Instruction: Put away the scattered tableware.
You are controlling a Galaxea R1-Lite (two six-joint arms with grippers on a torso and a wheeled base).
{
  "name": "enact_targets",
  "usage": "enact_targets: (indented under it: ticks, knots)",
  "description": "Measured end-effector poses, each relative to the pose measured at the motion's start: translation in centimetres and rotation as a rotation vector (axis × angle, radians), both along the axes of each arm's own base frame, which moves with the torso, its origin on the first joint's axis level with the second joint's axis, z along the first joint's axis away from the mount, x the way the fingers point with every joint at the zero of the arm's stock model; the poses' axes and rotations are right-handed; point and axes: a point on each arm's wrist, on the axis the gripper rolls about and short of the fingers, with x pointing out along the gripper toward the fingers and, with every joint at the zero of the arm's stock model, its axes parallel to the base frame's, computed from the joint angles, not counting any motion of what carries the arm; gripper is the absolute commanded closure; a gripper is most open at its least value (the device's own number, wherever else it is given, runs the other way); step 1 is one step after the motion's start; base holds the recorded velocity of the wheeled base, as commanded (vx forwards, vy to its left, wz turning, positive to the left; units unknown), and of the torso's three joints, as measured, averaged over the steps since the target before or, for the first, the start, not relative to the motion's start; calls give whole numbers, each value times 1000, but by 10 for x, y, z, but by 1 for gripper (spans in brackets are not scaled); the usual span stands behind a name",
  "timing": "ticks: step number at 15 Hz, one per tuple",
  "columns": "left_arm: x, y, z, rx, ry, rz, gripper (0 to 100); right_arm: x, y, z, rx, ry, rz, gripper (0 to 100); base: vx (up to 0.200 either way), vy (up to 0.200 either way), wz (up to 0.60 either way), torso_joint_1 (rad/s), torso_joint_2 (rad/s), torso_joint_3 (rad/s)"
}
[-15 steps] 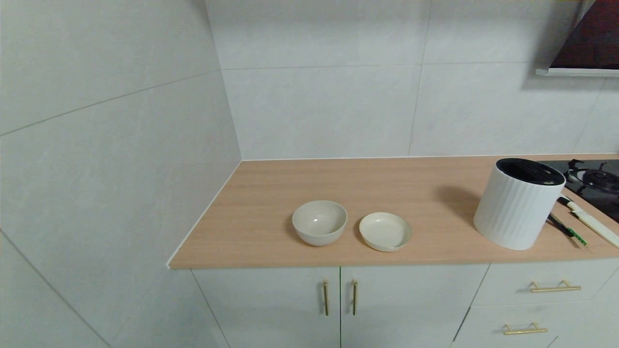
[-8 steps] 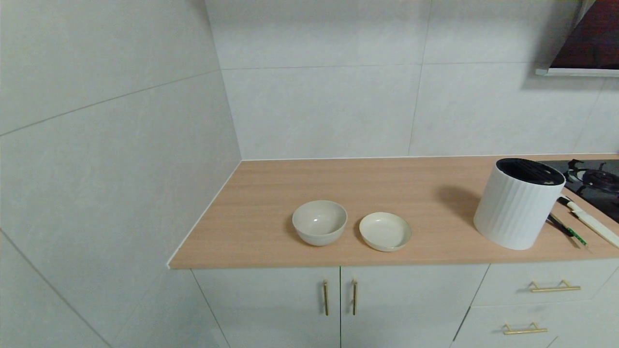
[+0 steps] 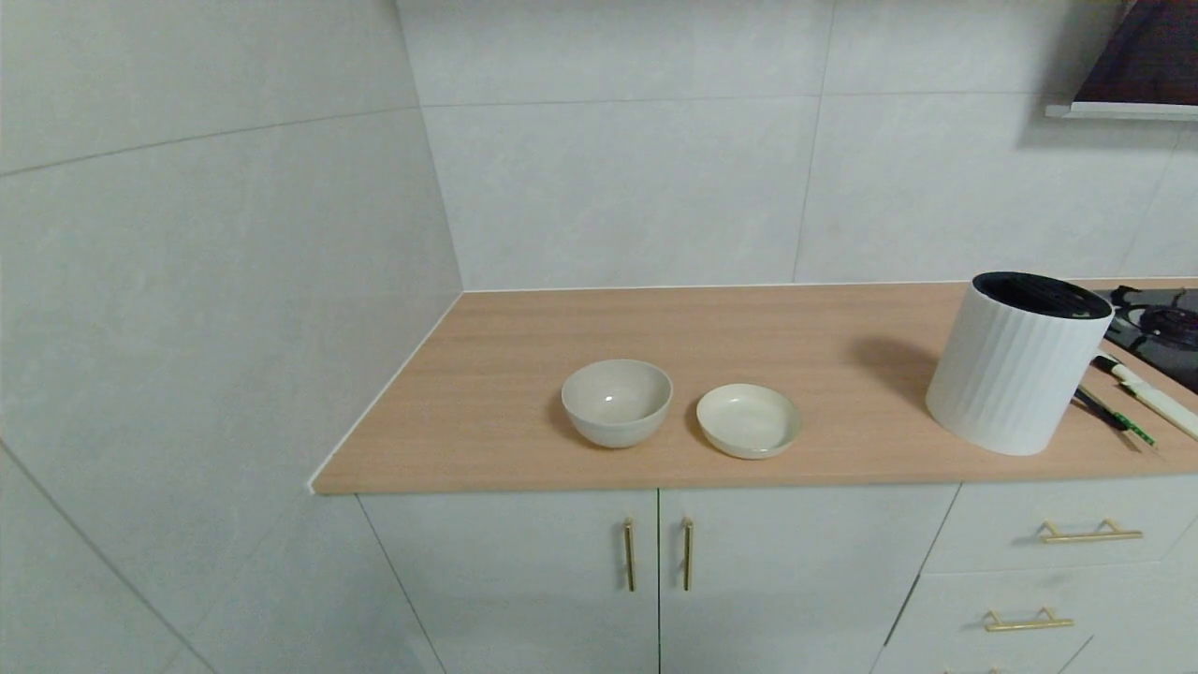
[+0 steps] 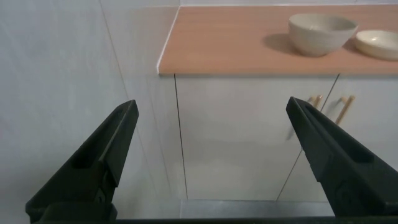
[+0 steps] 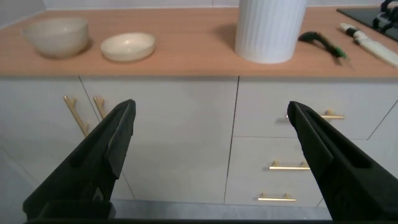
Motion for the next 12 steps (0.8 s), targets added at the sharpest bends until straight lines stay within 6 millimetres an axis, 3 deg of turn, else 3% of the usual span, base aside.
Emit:
enact_targets:
  ticks: [12]
  knots:
    - [0, 0, 0, 0, 0, 0, 0, 0, 0, 0, 0, 0, 0, 0, 0, 0, 0, -216, 515, 296]
